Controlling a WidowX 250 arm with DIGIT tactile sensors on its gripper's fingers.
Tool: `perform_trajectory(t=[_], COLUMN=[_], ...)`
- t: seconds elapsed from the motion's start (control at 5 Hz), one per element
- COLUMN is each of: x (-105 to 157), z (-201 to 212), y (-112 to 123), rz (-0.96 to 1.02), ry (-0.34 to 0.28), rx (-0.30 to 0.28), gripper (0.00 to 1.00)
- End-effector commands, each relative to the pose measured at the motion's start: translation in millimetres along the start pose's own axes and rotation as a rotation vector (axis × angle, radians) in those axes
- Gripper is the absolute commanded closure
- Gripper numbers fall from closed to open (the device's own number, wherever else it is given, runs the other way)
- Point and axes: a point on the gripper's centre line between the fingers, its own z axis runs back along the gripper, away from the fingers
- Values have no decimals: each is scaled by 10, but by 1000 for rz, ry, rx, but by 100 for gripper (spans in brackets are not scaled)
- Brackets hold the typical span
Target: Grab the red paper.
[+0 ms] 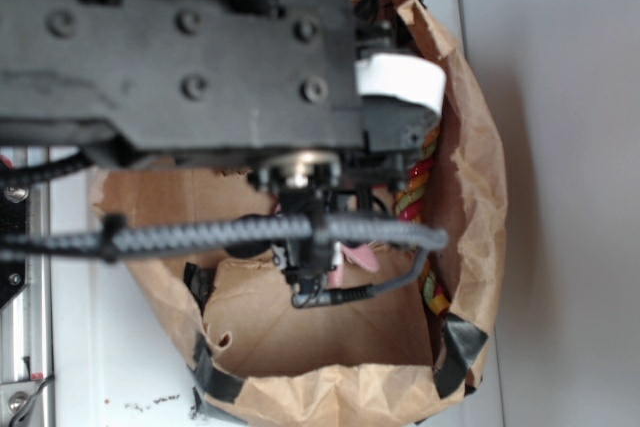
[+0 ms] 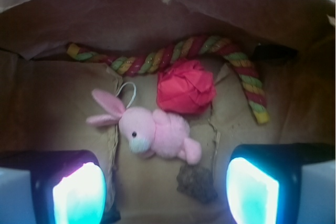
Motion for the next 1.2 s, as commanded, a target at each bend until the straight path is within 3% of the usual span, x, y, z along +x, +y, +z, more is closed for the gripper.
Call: perform_trajectory(t=[0.0, 0.2, 0.6, 1.0], x=[188, 248, 609, 563], z=[-298, -482, -679, -814], y=[79, 69, 317, 450], rz=[-22, -25, -12, -7], ry=[-30, -28, -22, 14], rx=[-22, -34, -30, 12], gripper=[0, 0, 0, 0])
